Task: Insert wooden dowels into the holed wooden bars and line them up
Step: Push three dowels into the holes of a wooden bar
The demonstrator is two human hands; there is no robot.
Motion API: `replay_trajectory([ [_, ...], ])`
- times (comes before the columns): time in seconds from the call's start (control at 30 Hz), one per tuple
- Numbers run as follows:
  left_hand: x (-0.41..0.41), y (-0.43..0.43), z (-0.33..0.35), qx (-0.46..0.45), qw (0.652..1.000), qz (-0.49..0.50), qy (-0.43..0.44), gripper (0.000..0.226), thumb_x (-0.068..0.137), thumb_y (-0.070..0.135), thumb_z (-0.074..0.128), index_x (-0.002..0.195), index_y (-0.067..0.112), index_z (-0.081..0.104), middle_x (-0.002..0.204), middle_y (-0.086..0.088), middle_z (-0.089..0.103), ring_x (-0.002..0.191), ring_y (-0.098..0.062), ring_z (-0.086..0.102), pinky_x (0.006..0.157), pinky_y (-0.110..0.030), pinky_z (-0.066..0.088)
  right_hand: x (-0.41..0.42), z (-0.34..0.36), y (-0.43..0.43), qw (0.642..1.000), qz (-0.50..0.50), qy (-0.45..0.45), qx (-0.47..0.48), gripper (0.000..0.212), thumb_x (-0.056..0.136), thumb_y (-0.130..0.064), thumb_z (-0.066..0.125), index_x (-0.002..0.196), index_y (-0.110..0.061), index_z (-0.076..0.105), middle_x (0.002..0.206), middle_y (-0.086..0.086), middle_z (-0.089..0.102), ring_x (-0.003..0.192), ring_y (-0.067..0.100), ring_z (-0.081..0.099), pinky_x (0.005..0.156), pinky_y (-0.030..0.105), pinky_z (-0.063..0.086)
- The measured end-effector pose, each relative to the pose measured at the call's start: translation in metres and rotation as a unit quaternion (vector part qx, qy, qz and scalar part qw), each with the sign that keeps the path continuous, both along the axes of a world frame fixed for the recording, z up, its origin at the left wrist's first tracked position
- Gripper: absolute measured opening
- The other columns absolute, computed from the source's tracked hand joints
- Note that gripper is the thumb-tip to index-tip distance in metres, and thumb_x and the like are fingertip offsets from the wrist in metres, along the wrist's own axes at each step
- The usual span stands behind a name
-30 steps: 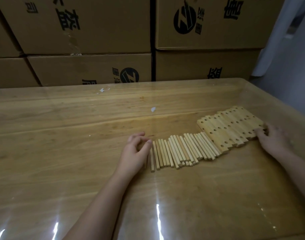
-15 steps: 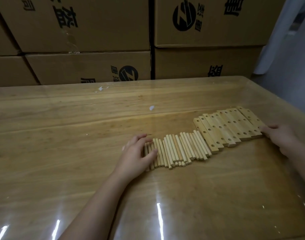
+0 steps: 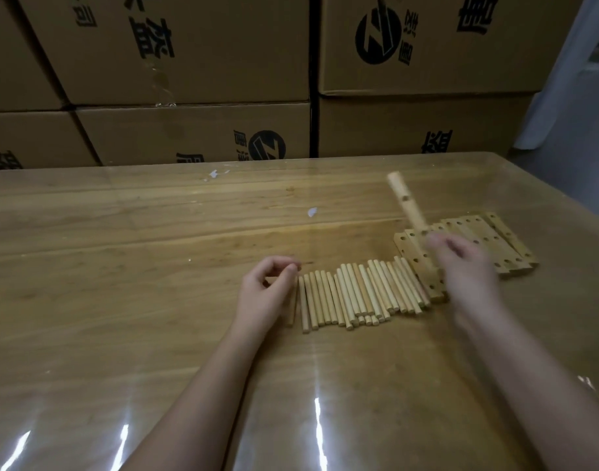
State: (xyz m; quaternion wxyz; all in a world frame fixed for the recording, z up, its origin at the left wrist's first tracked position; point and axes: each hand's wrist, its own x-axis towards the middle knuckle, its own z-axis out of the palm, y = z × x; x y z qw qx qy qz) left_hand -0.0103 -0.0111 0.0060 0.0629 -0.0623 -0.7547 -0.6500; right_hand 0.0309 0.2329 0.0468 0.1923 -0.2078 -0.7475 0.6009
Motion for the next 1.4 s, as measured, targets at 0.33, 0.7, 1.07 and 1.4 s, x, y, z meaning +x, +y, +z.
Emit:
replay_trajectory([
  [0.33,-0.006,-0.010,0.000,0.154,0.980,-0.107,-0.064,0.023,0.079,0.037,0.072,0.091,0.018,0.074,0.103,-0.005,0.072,0.097,-0.016,0.065,0.092,-0.031,0.048,0.014,-0.013,-0.113,0.973,0.224,0.026,0.050,0.012,0.086,-0.036,0.060,0.095,-0.032,0.066,0.085,-0.012,0.066,0.078,-0.003,0.058,0.065,0.010,0.045],
  [0.7,-0.019,-0.010,0.000,0.333,0.925,-0.128,-0.128,0.038,0.081,0.033,0.056,0.111,0.012,0.062,0.080,0.001,0.072,0.076,-0.012,0.069,0.074,-0.028,0.055,0.000,-0.033,-0.063,0.849,0.104,0.140,0.500,0.020,0.083,-0.004,0.062,0.100,-0.011,0.068,0.090,0.001,0.061,0.084,0.020,0.057,0.080,0.035,0.039],
  [1.07,-0.017,-0.009,0.002,0.341,0.921,-0.135,-0.134,0.032,0.081,0.027,0.060,0.108,0.010,0.060,0.078,-0.002,0.071,0.071,-0.012,0.068,0.063,-0.027,0.057,-0.009,-0.044,-0.051,0.831,0.103,-0.089,0.540,0.053,0.088,-0.057,0.035,0.128,-0.026,0.051,0.130,-0.002,0.045,0.123,0.017,0.035,0.105,0.043,0.020],
  [1.4,-0.024,-0.011,0.000,0.409,0.896,-0.085,-0.147,0.022,0.079,0.031,0.060,0.090,0.013,0.065,0.077,-0.003,0.071,0.063,-0.013,0.067,0.057,-0.026,0.055,0.012,-0.038,-0.101,0.719,0.331,0.040,0.609,0.058,0.088,-0.062,0.023,0.139,-0.036,0.034,0.149,-0.011,0.031,0.141,0.015,0.019,0.111,0.054,-0.006],
])
